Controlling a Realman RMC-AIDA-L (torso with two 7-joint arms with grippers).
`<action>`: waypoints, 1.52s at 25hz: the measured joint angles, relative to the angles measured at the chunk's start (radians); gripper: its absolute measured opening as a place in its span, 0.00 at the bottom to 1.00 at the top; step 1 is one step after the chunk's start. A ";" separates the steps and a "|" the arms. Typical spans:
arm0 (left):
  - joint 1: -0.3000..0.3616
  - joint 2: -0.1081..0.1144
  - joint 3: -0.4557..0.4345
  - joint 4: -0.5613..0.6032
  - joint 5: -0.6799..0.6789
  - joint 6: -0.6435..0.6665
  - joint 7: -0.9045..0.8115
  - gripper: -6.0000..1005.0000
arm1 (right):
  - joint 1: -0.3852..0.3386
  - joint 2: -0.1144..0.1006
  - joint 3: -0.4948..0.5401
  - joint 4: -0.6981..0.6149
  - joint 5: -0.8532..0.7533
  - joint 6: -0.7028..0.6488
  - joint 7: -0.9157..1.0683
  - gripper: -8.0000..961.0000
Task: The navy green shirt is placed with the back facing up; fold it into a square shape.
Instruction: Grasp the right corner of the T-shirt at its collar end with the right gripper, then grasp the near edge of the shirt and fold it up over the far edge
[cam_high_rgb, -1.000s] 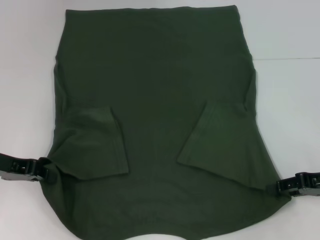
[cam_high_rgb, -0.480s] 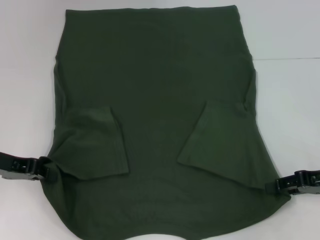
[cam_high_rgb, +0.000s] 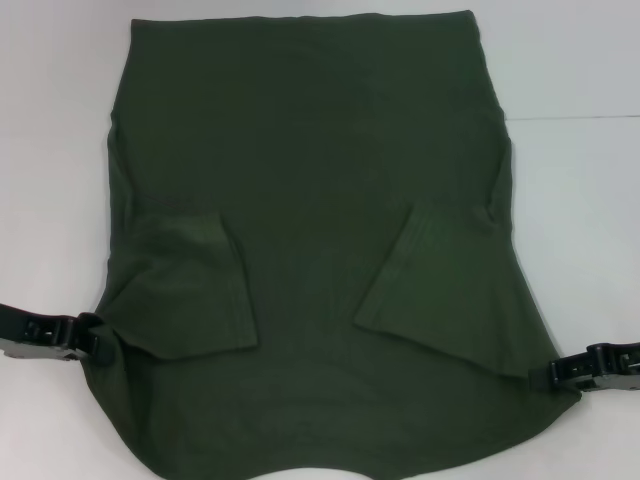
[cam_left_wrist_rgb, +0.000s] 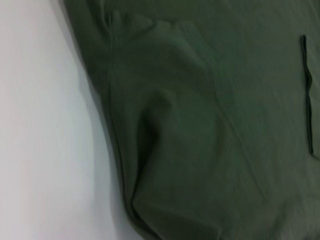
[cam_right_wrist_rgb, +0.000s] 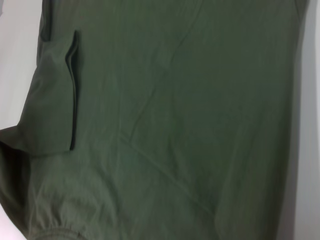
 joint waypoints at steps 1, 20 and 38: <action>0.000 0.000 0.001 0.000 0.000 0.000 0.000 0.03 | 0.000 0.000 0.000 0.000 0.000 0.000 -0.001 0.44; -0.002 0.000 0.000 0.000 -0.001 0.000 0.002 0.03 | 0.001 0.004 -0.001 -0.014 -0.009 0.008 -0.071 0.08; 0.006 0.007 0.000 0.004 -0.025 0.016 0.044 0.03 | 0.019 -0.003 0.002 -0.018 -0.002 -0.008 -0.079 0.06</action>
